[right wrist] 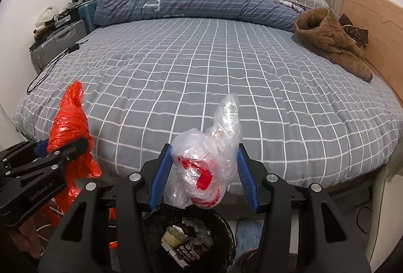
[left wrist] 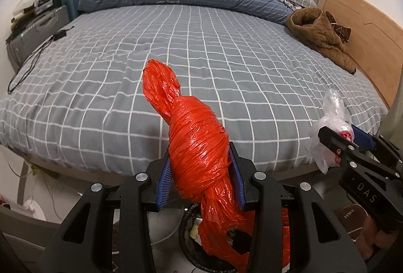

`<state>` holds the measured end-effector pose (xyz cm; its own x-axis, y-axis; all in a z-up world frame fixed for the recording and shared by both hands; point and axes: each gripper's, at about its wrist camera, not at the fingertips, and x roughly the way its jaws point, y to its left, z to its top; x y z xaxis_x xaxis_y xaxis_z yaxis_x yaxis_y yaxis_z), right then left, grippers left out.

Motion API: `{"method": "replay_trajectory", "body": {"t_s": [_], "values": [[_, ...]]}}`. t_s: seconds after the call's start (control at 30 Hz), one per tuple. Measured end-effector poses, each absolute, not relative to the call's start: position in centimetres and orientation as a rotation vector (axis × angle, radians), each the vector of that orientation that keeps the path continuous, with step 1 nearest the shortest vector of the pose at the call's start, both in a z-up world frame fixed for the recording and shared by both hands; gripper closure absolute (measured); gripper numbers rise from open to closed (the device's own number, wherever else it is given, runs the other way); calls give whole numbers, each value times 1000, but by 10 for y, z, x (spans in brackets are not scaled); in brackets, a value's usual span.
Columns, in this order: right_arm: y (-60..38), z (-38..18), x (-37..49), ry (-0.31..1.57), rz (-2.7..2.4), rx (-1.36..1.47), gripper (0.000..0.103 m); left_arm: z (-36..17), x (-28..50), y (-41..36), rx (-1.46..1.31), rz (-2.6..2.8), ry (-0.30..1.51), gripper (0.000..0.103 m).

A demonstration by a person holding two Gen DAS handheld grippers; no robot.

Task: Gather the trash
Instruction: 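Carry the red bag and clear bag with both grippers over the black bin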

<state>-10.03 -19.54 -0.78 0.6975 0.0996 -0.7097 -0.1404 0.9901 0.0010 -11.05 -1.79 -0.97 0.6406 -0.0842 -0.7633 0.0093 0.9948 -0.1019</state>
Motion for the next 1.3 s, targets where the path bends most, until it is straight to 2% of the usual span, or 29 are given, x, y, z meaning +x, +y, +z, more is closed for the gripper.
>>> {"method": "replay_trajectory", "body": {"t_s": [0.8,1.3], "values": [[-199,34,-176,773,140,-24,54,21,-183,-26,-56,-40,855,63],[-197,-2,-189,844,139,-50,54,-14,-194,-18,-64,-27,937,63]]}}
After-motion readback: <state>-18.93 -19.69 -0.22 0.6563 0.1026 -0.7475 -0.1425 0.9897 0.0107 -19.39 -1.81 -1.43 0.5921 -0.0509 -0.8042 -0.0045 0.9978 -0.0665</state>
